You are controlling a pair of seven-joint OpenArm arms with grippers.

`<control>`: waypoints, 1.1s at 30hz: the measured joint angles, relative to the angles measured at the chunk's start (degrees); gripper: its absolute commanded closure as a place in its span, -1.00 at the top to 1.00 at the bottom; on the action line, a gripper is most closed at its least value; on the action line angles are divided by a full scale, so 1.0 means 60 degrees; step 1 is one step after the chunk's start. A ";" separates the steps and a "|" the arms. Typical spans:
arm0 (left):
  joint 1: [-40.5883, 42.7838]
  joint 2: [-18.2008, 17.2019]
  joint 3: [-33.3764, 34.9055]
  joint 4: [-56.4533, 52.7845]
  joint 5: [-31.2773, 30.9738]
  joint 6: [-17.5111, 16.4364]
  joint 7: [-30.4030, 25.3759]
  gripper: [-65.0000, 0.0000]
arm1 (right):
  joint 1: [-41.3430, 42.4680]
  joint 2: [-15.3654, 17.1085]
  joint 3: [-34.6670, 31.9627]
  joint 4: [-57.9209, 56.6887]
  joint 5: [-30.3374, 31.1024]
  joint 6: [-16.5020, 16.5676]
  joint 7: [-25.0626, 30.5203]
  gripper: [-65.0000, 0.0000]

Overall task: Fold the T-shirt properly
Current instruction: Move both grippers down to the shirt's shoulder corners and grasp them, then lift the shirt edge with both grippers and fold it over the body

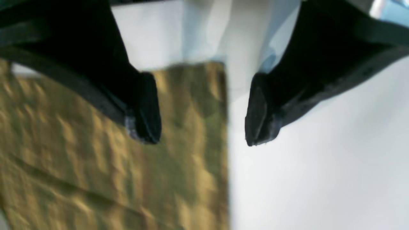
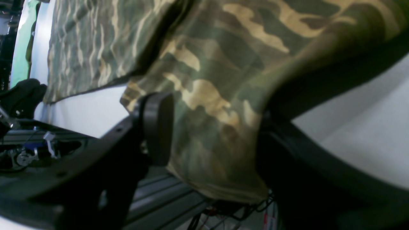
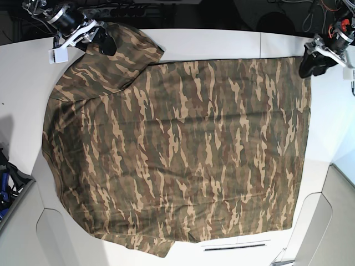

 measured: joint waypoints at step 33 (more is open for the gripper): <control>-0.0262 0.0215 0.0124 -0.0058 -0.1129 0.0149 0.0517 -1.00 | 0.0106 0.0000 -0.0004 0.0040 -0.0106 0.0004 -0.0124 -1.00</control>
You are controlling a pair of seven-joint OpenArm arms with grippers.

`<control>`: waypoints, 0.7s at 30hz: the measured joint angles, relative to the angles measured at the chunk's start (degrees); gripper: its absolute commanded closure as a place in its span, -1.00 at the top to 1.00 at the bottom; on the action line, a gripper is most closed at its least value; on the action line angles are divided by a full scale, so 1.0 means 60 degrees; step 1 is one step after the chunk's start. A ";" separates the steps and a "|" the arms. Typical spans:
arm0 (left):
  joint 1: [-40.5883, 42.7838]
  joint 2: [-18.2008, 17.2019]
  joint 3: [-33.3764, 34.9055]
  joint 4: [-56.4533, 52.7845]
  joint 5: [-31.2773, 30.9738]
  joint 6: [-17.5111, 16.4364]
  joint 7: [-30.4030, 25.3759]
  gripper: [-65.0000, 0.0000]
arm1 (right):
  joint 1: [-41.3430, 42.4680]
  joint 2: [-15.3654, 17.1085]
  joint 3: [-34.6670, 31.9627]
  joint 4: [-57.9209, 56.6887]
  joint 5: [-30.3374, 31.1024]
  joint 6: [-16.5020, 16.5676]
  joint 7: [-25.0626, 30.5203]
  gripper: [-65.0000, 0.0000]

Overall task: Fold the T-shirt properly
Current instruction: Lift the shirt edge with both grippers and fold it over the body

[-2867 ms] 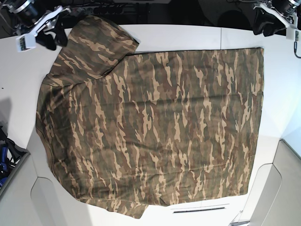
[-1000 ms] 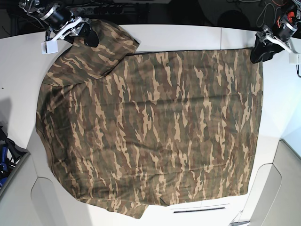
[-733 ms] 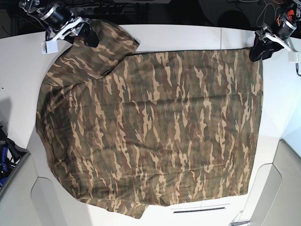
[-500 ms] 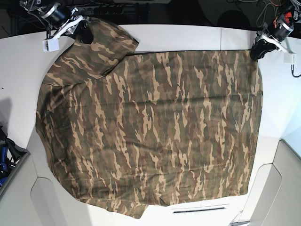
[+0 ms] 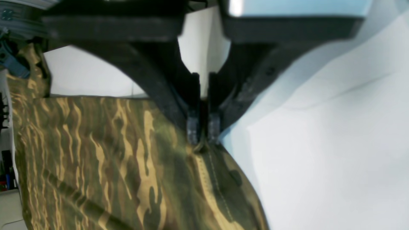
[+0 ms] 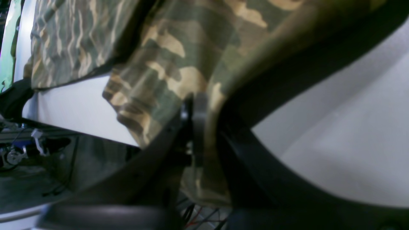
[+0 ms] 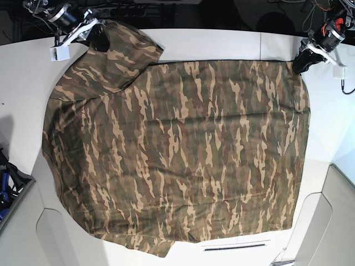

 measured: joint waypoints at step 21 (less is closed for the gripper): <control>-0.1275 -0.0051 -0.0361 0.1763 0.0652 0.0095 0.0215 -1.00 | 0.1224 -0.0047 0.1249 0.2040 0.0681 0.0033 -0.0244 -1.00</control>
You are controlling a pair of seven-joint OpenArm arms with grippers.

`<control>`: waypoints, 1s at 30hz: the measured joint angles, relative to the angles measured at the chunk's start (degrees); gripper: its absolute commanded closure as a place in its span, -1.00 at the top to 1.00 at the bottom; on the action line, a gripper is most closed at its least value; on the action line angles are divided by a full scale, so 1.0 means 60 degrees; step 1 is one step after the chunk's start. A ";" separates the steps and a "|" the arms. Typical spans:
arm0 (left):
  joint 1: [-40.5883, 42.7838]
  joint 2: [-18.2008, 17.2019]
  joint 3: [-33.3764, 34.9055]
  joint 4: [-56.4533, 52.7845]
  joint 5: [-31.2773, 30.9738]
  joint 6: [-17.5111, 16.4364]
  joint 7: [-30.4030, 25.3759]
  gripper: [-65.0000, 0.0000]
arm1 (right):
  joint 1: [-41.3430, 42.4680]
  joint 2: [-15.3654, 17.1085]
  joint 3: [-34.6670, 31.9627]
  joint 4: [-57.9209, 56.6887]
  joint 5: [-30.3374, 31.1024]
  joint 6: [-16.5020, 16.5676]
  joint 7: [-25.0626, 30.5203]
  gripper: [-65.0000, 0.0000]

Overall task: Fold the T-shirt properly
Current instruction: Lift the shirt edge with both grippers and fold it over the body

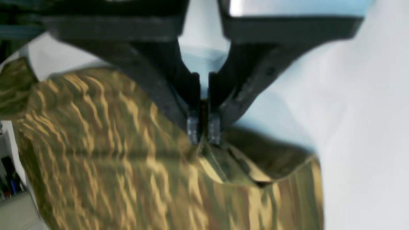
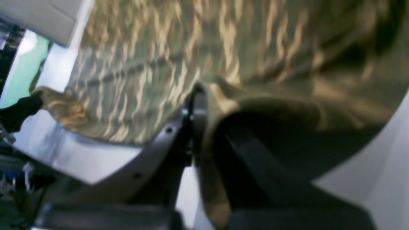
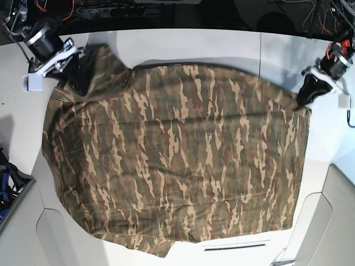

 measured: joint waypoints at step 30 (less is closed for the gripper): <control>-0.4342 0.0073 0.0426 -0.2834 0.3537 -0.0033 -0.1956 -1.00 | 0.7340 0.0452 -0.1137 -0.5701 -0.1836 0.0280 -0.0200 -1.00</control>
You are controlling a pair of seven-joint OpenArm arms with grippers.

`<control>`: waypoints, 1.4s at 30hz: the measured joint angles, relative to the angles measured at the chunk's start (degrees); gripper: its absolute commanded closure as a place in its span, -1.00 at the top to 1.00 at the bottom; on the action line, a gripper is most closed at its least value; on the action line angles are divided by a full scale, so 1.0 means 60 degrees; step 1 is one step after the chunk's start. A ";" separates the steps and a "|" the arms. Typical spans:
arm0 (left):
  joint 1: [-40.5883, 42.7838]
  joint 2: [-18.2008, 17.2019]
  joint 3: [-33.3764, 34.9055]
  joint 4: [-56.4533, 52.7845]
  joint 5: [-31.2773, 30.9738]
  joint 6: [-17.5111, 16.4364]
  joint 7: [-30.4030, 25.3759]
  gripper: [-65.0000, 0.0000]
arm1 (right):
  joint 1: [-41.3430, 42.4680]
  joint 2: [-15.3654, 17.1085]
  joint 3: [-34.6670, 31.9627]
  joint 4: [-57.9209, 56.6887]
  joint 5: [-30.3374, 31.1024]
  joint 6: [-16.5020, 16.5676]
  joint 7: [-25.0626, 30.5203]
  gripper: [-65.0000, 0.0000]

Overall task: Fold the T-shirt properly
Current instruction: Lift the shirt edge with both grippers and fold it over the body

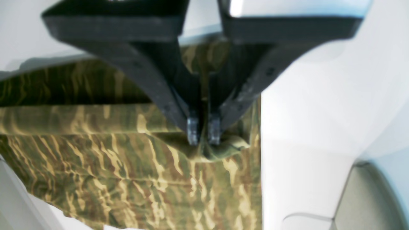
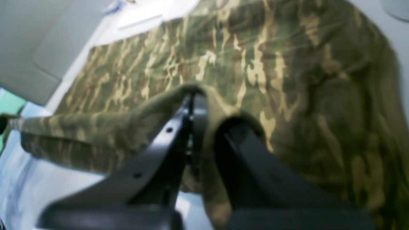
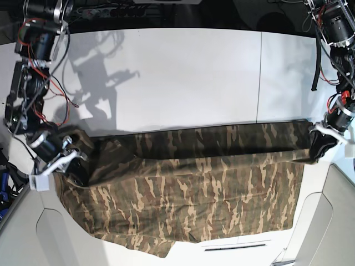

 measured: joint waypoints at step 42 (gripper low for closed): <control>-0.0699 -0.0142 -0.1191 -0.2197 -0.1829 0.0036 0.1668 0.27 | 0.1038 0.0732 0.3581 -0.1614 -0.0805 -0.0102 -0.0510 0.06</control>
